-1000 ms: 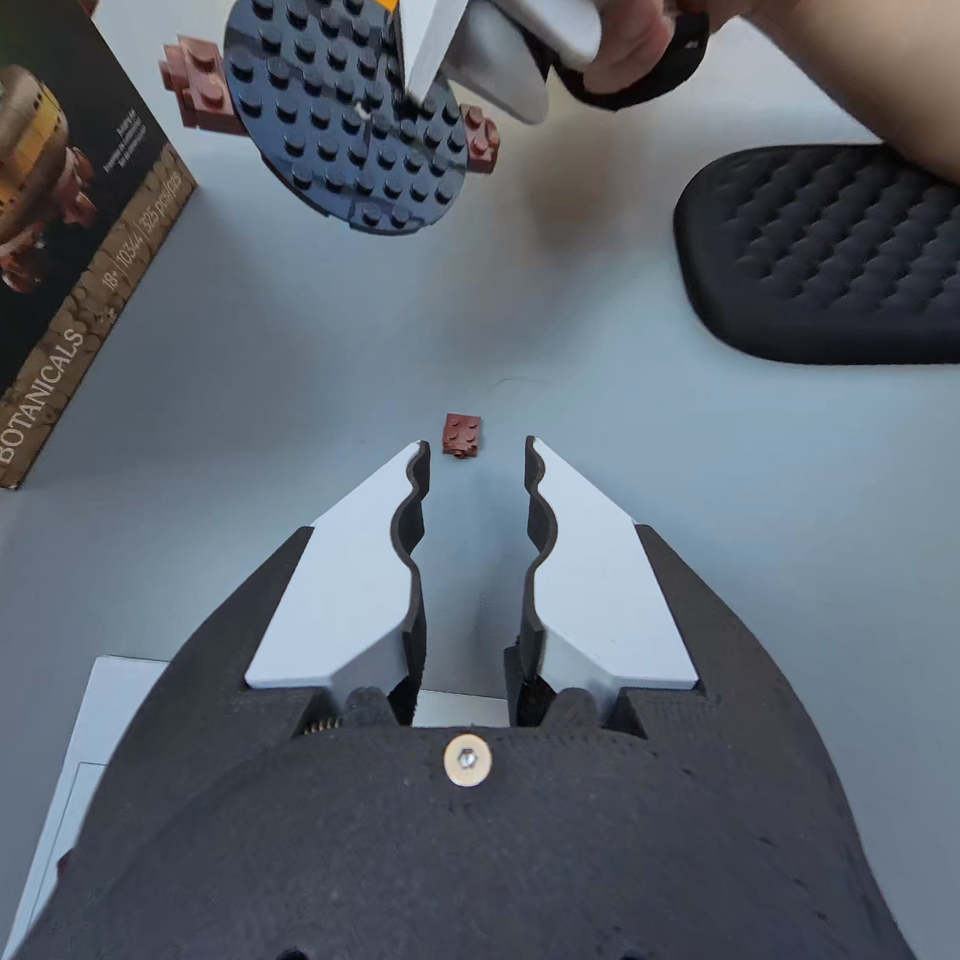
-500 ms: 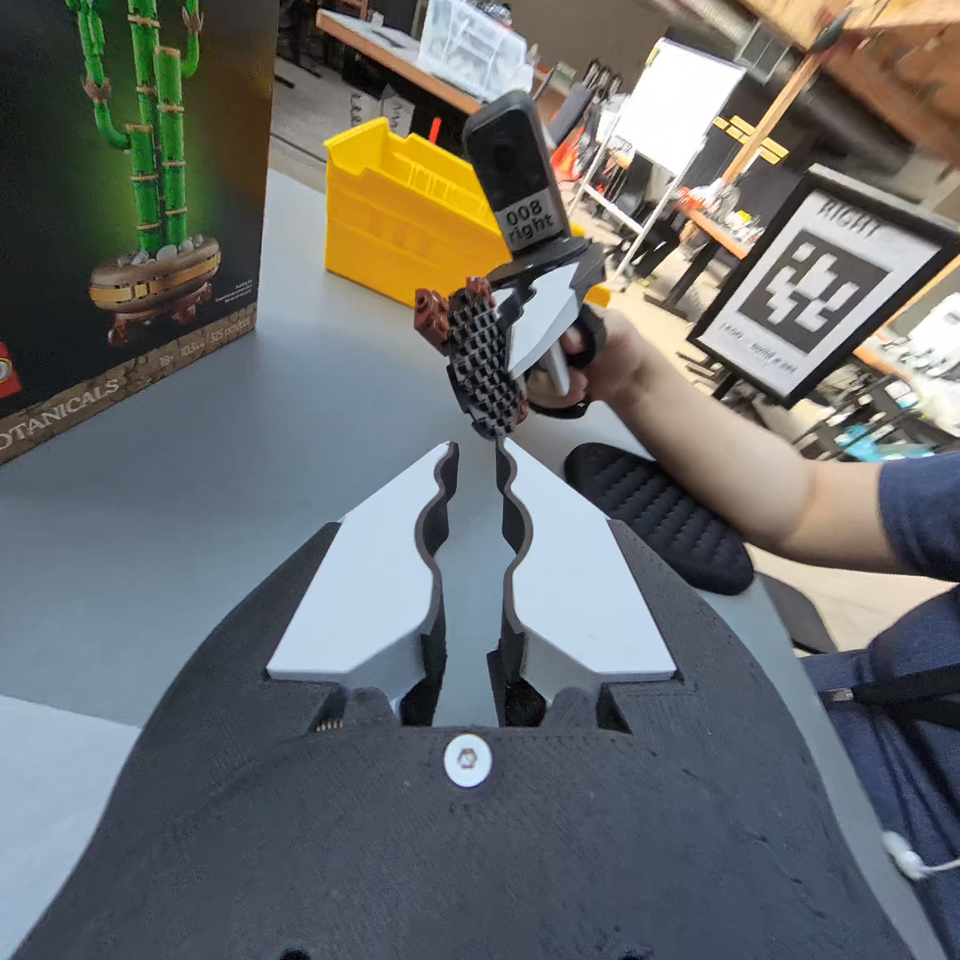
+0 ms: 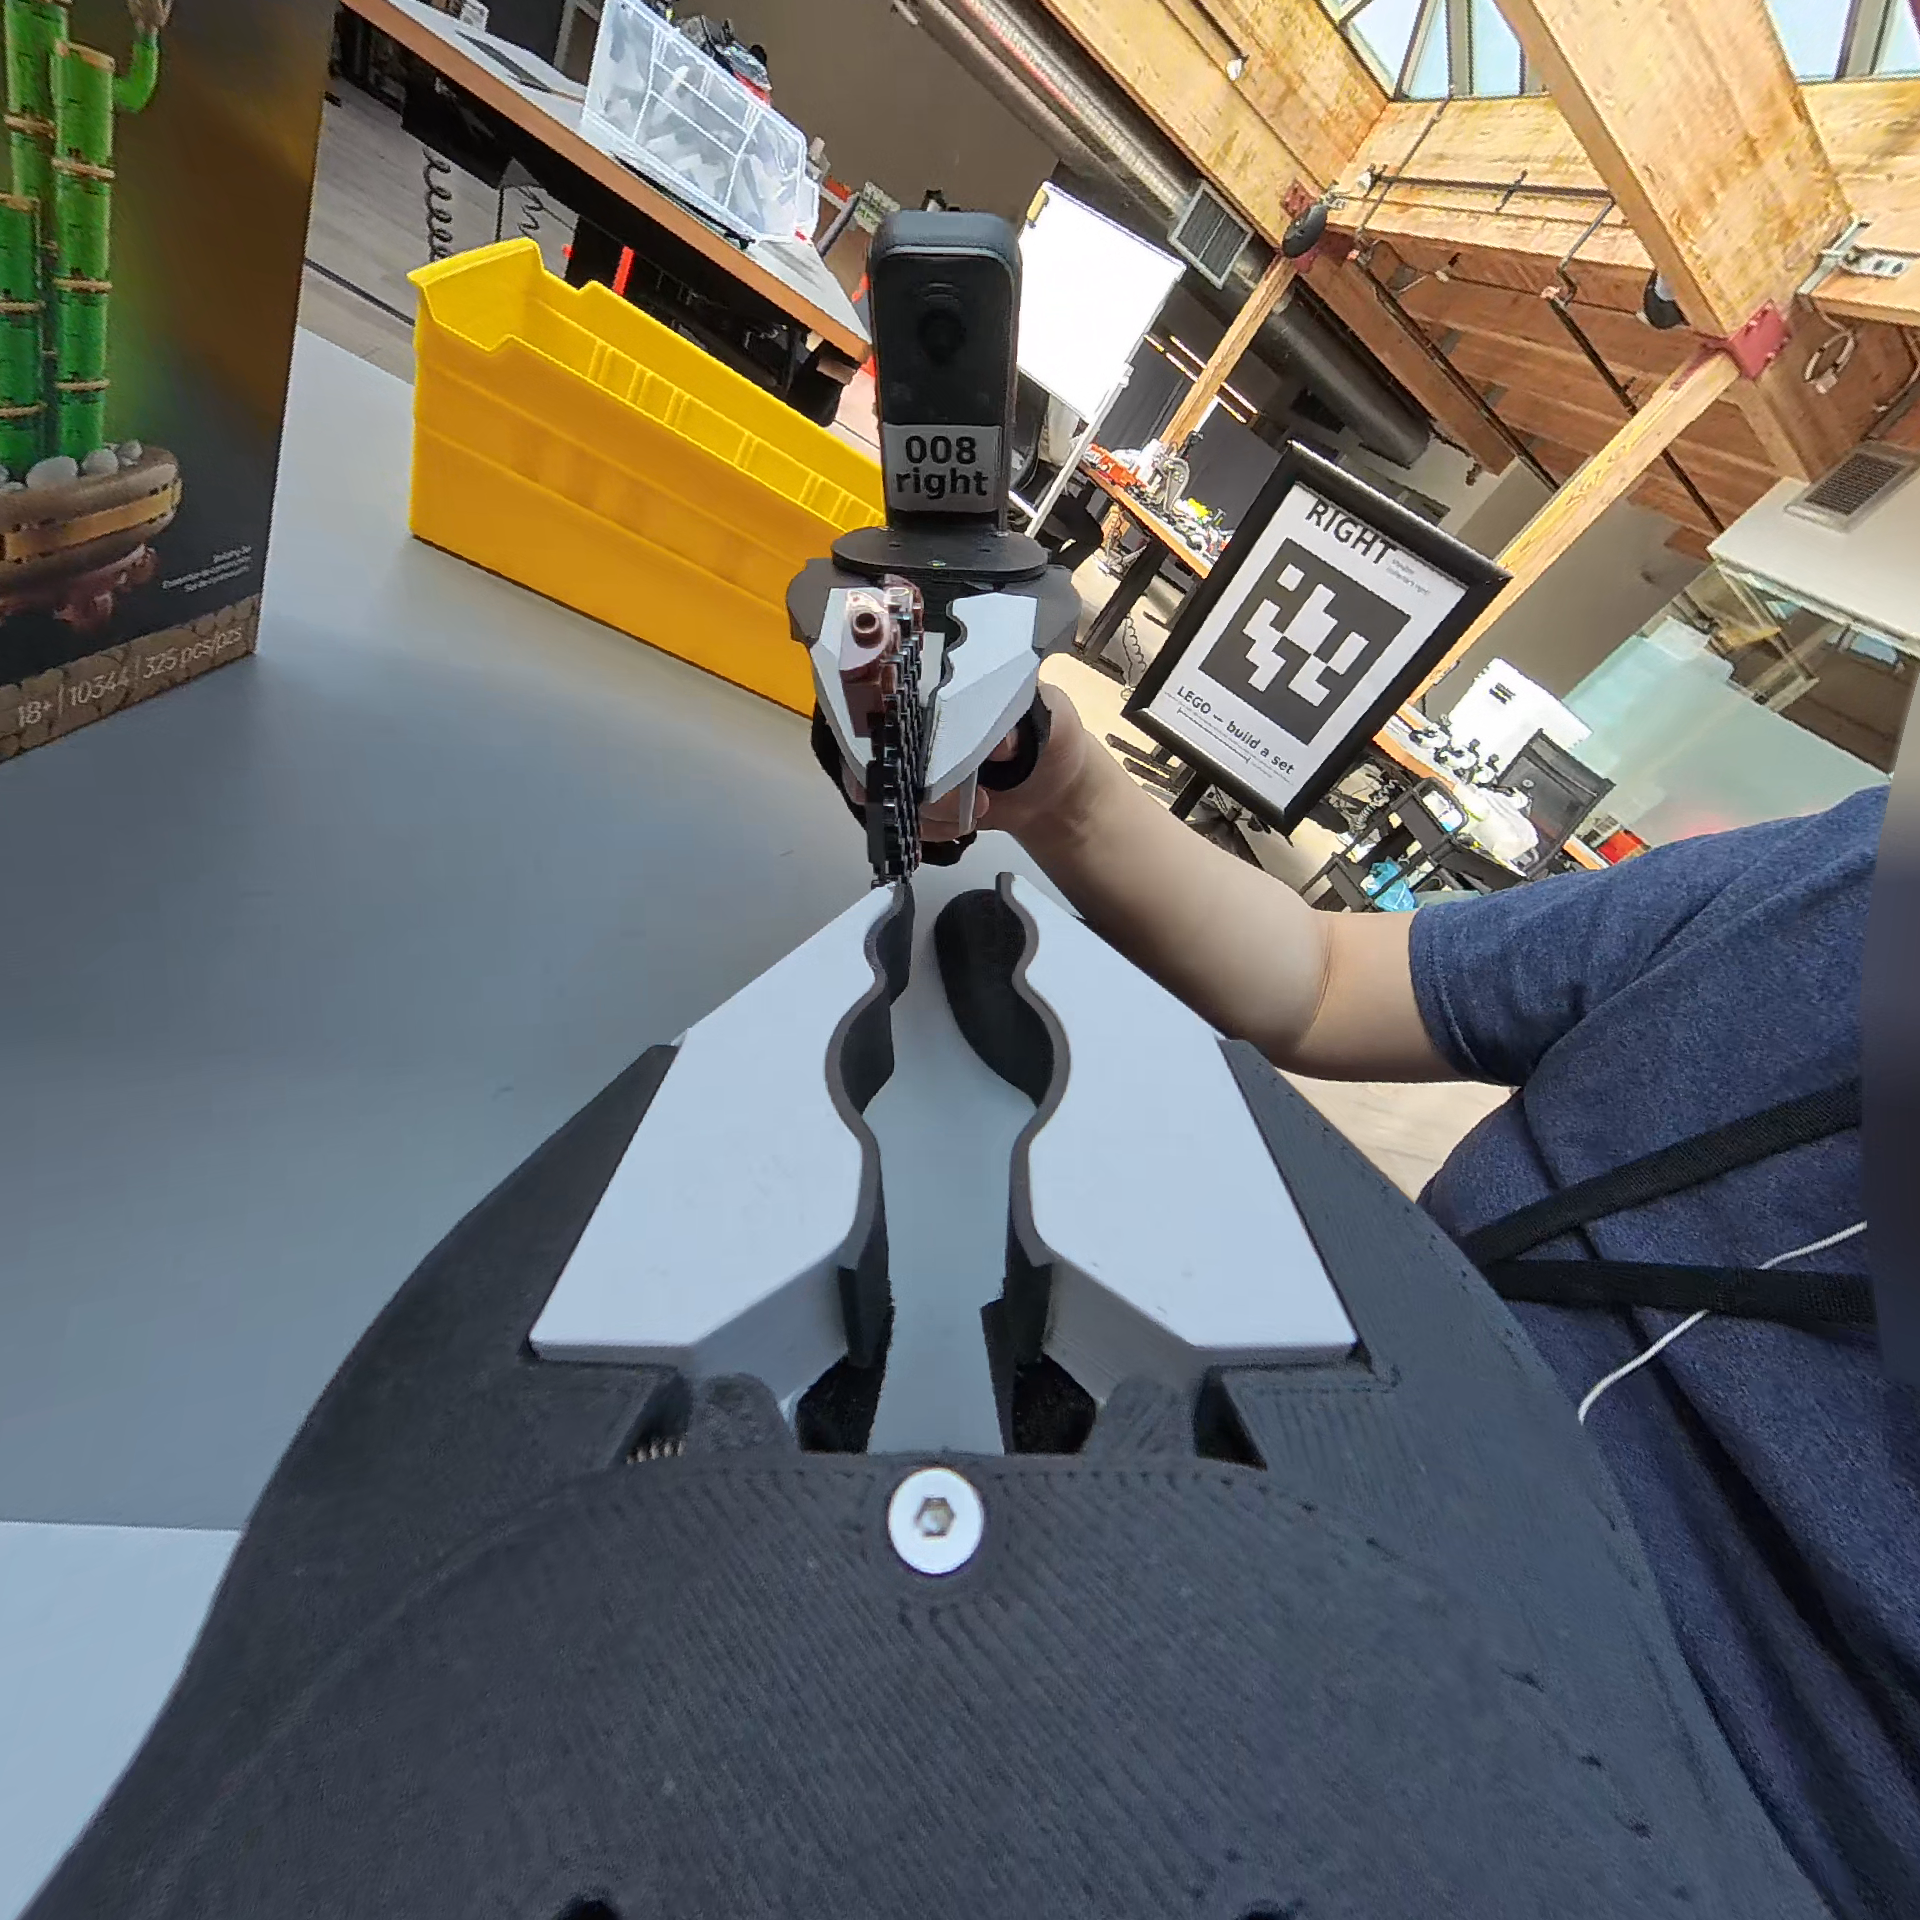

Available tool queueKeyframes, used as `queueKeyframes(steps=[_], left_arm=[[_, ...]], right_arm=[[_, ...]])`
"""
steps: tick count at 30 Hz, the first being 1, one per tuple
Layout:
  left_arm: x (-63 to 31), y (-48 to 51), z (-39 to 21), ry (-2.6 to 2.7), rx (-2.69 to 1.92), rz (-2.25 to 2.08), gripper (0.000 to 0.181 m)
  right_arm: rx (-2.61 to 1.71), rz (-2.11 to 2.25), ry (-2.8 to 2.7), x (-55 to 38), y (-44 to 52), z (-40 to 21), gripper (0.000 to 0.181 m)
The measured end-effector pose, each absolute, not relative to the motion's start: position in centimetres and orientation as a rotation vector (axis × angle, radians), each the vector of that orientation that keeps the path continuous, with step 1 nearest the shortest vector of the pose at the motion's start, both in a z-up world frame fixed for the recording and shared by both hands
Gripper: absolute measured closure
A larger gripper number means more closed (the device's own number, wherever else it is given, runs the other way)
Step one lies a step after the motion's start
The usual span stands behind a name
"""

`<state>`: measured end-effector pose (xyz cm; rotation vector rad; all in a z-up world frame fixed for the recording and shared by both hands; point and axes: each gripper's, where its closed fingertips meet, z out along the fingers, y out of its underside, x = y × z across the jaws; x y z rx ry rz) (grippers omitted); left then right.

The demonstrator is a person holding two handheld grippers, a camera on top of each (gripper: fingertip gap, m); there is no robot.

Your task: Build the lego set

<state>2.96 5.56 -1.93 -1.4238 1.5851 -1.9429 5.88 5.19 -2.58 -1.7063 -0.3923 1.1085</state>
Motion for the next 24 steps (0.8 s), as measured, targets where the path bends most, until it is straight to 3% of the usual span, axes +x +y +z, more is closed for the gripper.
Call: queueKeyframes(steps=[4, 6, 12, 14, 19, 24], left_arm=[[2.6, 6.1, -1.5, 1.570, -1.401, -1.932, 0.167], [2.6, 7.2, -1.3, 1.532, -1.414, -1.866, 0.156], [2.4, 7.0, -1.1, 1.559, -1.398, -1.837, 0.163], [2.3, 6.2, -1.1, 1.601, -1.374, -1.871, 0.178], [1.8, 5.6, -0.1, 1.597, -1.338, -1.933, 0.180], [2.2, 4.9, 0.3, 1.568, -1.340, -1.947, 0.180]], right_arm=[[-1.708, 1.116, -0.410, 5.4, 5.1, -2.7, 0.178], [-1.700, 1.136, -0.415, 5.2, 5.0, -2.5, 0.178], [-1.706, 1.150, -0.458, 3.9, 4.8, -2.6, 0.178], [-1.722, 1.155, -0.477, 3.4, 4.7, -3.0, 0.178], [-1.673, 1.187, -0.536, 2.3, 4.1, -2.4, 0.177], [-1.659, 1.195, -0.502, 1.1, 5.0, -2.7, 0.147]])
